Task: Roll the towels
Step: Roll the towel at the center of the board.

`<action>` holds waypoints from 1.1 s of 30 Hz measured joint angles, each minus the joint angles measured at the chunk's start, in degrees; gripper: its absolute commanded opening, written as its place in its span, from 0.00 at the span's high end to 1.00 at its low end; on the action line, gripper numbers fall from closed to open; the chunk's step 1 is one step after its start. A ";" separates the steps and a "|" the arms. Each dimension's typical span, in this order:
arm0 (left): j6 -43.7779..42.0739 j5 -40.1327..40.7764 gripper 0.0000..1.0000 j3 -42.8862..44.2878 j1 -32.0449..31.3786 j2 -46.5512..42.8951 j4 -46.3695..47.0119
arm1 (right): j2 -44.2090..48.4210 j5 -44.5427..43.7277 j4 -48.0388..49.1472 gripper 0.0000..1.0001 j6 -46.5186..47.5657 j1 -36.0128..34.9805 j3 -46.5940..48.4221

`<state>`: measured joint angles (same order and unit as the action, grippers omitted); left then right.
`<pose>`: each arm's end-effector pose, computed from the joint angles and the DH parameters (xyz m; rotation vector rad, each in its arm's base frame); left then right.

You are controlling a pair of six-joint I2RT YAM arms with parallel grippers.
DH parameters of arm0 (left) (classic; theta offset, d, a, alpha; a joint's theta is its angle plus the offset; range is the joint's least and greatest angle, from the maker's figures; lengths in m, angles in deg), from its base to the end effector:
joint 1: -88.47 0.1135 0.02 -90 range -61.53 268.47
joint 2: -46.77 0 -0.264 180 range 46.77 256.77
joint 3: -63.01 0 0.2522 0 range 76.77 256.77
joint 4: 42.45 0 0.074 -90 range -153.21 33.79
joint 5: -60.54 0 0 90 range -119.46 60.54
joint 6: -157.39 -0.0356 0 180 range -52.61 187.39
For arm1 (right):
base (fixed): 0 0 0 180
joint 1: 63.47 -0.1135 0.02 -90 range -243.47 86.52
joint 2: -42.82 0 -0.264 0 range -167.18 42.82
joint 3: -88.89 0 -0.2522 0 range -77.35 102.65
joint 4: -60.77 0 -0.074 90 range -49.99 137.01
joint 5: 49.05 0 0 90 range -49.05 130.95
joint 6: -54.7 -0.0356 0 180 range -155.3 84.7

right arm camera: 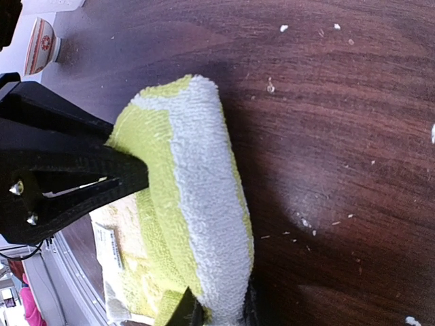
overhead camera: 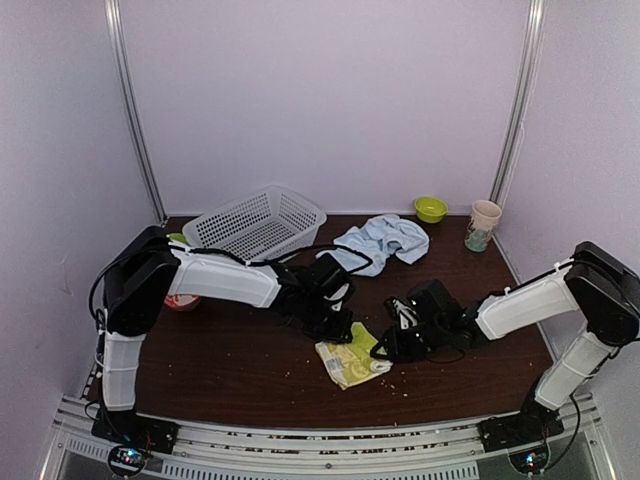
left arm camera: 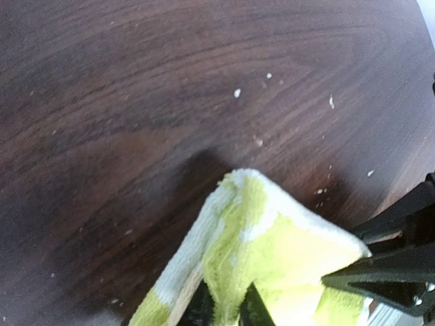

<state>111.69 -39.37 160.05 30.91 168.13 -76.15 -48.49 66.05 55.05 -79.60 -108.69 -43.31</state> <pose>0.2335 -0.3788 0.1426 0.3948 2.7902 -0.7807 0.1853 0.2082 0.1233 -0.2457 2.7060 1.1366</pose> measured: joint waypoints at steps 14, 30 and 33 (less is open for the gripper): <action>-1.31 0.66 0.78 -1.86 -0.02 -7.74 -7.08 | 0.00 -4.79 -5.55 0.86 2.12 -2.23 2.93; -1.97 -2.78 0.86 7.17 -0.26 -1.81 -7.10 | 0.02 -11.82 -10.99 1.00 3.41 -5.60 5.95; -1.95 -2.43 0.86 6.08 -0.26 -1.95 -6.99 | 0.09 -15.28 -13.42 1.00 3.89 -6.91 7.15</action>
<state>109.74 -41.80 166.13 30.65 166.18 -83.15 -48.40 50.77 41.62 -75.71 -115.59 -36.16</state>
